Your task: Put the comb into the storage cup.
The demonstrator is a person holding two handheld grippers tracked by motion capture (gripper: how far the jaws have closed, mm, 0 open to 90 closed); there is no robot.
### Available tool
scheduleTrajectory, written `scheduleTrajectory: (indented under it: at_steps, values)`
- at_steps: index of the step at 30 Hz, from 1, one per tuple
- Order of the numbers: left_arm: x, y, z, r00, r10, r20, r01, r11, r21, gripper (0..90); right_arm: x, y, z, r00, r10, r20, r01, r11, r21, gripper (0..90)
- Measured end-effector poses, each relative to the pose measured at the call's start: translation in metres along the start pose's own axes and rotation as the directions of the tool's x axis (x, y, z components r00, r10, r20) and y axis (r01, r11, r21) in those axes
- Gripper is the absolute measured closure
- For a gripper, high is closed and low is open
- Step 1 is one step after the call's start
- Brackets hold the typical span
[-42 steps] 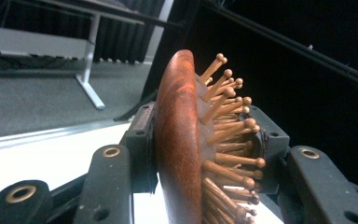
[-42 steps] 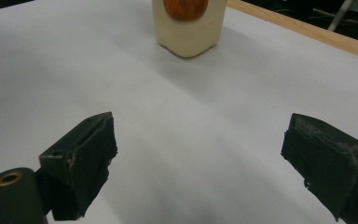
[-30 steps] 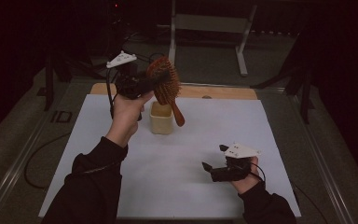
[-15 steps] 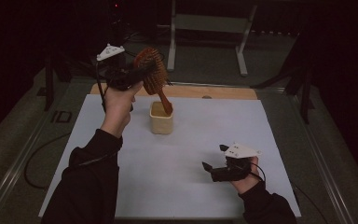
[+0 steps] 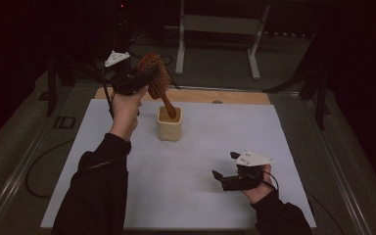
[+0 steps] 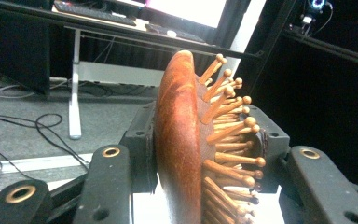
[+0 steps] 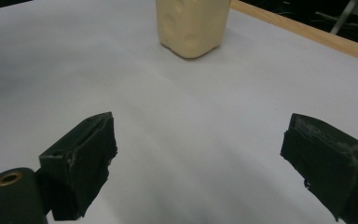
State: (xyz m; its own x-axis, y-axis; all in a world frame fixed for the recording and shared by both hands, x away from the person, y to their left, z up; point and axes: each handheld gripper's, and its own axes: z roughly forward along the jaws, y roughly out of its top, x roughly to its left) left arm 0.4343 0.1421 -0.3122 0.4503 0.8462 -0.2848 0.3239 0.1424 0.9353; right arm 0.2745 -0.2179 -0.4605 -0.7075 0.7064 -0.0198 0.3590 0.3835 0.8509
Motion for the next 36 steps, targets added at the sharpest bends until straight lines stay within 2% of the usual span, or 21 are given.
scheduleTrajectory:
  at_steps: [21,25,36]
  values:
    - [0.009,-0.034,0.024,0.9994,-0.033,0.004,0.033,0.9985,0.044,53.9,-0.001,-0.001,-0.001,1.0,-0.002,0.0,0.002,1.0,-0.01,9.0]
    - [0.009,-0.039,0.028,0.9997,-0.022,0.009,0.021,0.9983,0.054,53.9,0.0,0.0,-0.002,1.0,0.002,0.007,-0.002,0.9998,-0.018,9.0]
    - [0.014,-0.054,0.035,0.9995,-0.03,0.008,0.03,0.9976,0.062,53.8,-0.001,-0.001,-0.002,0.9999,-0.001,0.016,0.001,0.9999,-0.014,8.9]
